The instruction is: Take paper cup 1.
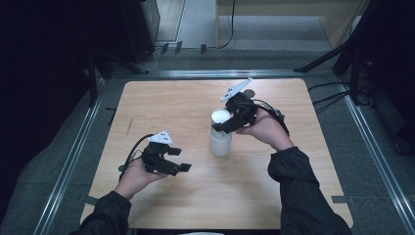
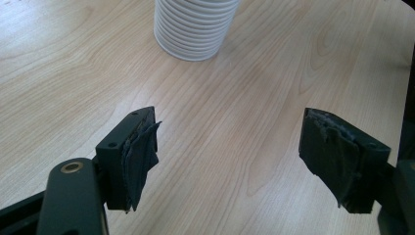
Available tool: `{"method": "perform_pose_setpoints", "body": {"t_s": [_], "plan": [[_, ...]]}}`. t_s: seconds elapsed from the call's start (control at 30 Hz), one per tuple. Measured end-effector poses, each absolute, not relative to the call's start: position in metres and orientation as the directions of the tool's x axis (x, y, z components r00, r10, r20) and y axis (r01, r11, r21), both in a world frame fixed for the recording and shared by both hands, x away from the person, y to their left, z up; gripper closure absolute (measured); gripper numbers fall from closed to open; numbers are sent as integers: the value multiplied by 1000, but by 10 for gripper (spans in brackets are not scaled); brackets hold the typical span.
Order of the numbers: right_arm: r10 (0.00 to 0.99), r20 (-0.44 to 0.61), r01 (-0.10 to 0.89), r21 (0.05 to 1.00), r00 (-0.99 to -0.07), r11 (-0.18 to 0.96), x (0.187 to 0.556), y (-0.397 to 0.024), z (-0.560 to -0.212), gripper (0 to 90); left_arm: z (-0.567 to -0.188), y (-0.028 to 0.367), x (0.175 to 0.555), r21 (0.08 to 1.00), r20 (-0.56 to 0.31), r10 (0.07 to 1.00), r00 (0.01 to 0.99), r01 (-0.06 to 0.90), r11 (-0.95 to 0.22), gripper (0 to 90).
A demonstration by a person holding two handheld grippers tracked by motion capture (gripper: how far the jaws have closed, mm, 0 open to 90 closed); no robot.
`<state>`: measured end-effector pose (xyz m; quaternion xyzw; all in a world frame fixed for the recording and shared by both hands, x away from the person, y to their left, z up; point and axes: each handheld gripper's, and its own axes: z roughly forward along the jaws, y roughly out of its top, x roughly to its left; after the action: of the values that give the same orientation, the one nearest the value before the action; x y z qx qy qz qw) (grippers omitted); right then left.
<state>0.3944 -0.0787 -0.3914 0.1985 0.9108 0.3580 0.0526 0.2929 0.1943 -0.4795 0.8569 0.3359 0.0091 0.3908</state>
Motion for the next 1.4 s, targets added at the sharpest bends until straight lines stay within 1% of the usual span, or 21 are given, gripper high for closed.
{"method": "perform_pose_setpoints", "body": {"t_s": [0.3, 0.63, 1.07, 1.27, 1.4], "plan": [[407, 49, 328, 685, -912, 650, 392, -82, -384, 323, -480, 194, 293, 675, -254, 582, 773, 573, -466, 221], [402, 37, 307, 710, -915, 634, 386, -85, -368, 325, -480, 192, 293, 678, -253, 579, 775, 569, -465, 219], [395, -3, 258, 753, -919, 606, 370, -92, -337, 326, -478, 195, 295, 688, -255, 570, 781, 560, -460, 215], [394, -15, 230, 793, -919, 564, 357, -100, -316, 329, -476, 199, 296, 698, -256, 571, 780, 558, -450, 214], [378, -23, 211, 796, -926, 567, 346, -101, -308, 330, -474, 198, 296, 701, -255, 566, 784, 553, -450, 213]]}}
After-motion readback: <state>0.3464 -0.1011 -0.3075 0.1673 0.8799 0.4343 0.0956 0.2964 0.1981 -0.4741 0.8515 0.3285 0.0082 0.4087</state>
